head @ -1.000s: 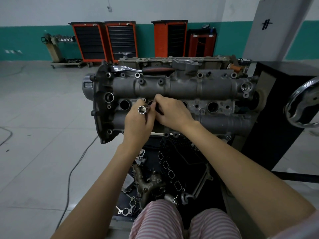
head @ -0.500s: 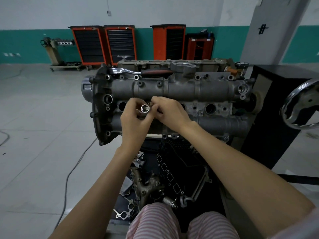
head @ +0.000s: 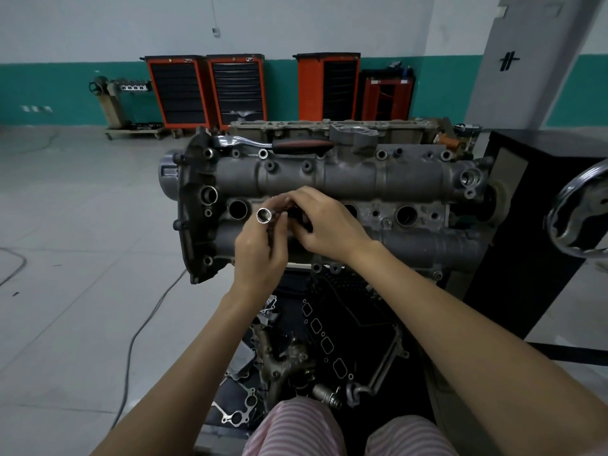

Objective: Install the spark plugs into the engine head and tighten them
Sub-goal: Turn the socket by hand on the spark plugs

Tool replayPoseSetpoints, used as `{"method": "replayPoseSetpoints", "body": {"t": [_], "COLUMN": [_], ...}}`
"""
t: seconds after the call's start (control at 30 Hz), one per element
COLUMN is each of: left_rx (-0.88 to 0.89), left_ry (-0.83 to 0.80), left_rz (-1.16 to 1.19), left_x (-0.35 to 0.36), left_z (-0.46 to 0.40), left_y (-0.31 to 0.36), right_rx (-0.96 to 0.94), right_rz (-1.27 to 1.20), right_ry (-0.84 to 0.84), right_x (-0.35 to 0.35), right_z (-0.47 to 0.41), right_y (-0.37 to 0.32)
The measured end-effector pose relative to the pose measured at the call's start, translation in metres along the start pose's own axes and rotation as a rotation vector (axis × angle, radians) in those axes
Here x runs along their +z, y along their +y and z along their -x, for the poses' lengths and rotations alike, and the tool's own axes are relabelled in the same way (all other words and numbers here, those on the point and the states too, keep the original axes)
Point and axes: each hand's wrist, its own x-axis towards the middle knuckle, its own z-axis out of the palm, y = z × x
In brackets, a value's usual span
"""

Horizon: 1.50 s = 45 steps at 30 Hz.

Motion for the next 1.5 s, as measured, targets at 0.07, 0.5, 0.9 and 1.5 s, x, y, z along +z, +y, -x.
{"method": "replayPoseSetpoints", "body": {"t": [0.07,0.5,0.9,1.5], "left_rx": [-0.007,-0.063,0.250,0.236], "left_ry": [0.003,0.030,-0.168,-0.295], "left_rz": [0.015,-0.162,-0.290,-0.174], "left_x": [0.002,0.001,-0.013,-0.017], "left_z": [-0.001,-0.019,-0.029,-0.032], "left_y": [-0.001,0.000,-0.008,-0.009], "right_rx": [-0.006,-0.007,0.060,-0.119], "right_rz": [-0.023,-0.025,0.063,0.448], "right_ry": [-0.002,0.012,-0.069,-0.190], "right_x": [0.000,-0.004,-0.003,-0.001], "right_z": [0.000,0.005,-0.004,-0.017], "right_y": [0.001,-0.007,-0.009,0.008]}}
